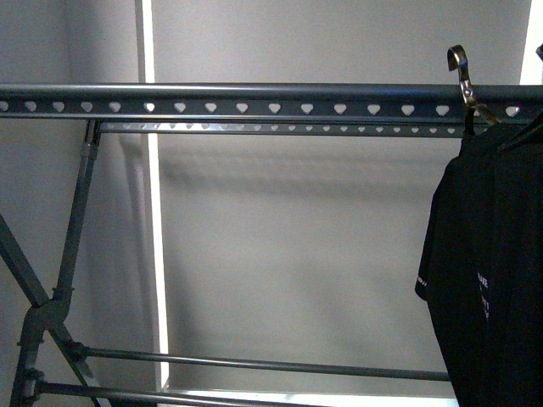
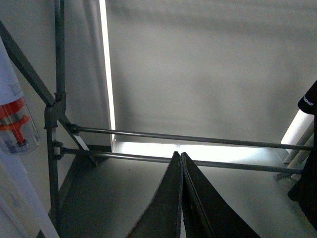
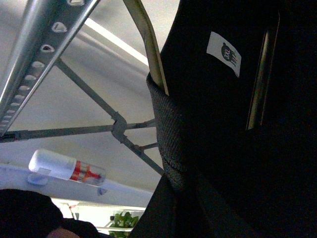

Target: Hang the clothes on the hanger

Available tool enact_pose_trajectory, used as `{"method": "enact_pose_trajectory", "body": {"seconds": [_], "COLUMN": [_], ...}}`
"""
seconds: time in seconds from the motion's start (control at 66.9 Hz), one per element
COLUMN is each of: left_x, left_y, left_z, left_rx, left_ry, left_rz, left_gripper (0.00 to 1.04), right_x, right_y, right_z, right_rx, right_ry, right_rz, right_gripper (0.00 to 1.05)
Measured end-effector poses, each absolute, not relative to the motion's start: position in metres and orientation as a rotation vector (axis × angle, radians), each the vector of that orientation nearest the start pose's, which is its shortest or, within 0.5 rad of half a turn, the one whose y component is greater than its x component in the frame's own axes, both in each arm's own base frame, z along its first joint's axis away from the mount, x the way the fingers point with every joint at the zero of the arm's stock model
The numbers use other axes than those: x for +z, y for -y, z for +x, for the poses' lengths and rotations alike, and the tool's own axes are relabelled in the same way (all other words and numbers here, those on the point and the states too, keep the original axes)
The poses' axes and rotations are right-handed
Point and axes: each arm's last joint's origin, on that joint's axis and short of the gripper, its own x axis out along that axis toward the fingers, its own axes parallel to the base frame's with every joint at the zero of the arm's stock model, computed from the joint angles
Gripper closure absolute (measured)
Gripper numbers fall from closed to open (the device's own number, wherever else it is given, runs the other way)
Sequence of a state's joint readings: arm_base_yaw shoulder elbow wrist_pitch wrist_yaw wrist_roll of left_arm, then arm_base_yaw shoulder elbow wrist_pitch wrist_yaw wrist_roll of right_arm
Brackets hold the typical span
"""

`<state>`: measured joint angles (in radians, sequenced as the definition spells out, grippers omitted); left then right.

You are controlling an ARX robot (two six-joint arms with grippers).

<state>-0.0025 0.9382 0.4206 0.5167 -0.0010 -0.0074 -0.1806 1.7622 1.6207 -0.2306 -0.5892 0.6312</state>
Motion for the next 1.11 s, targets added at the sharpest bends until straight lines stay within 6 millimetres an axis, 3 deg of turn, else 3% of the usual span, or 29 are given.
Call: {"method": "enact_pose_trajectory", "body": {"seconds": [0.224,0.493,0.732,0.941,1.031,1.106], "left_x": [0.214,0.197,0.186,0.18,0.177,0.173], "left_y": [0.0,0.0,0.0,0.0,0.0,0.0], "left_z": [0.175,0.155,0.141,0.132,0.127,0.124], "left_rx": [-0.002,-0.002,-0.001,-0.001,-0.001,-0.002], "left_ry": [-0.011,-0.002,-0.003,-0.002,-0.002,0.007], "left_rz": [-0.006,-0.006,-0.005,-0.005,-0.004,-0.004], "left_gripper": [1.01,1.01,1.01,1.01,1.01,1.01], "right_x": [0.344,0.336,0.315,0.309,0.309,0.307], "right_y": [0.046,0.041,0.044,0.037,0.028,0.02], "right_z": [0.43,0.435,0.431,0.403,0.364,0.317], "right_rx": [0.253,0.224,0.219,0.207,0.175,0.162], "right_ry": [-0.496,-0.502,-0.51,-0.396,-0.259,-0.135], "right_rz": [0.778,0.772,0.755,0.579,0.421,0.319], "right_gripper": [1.0,1.0,1.0,0.66,0.45,0.27]}}
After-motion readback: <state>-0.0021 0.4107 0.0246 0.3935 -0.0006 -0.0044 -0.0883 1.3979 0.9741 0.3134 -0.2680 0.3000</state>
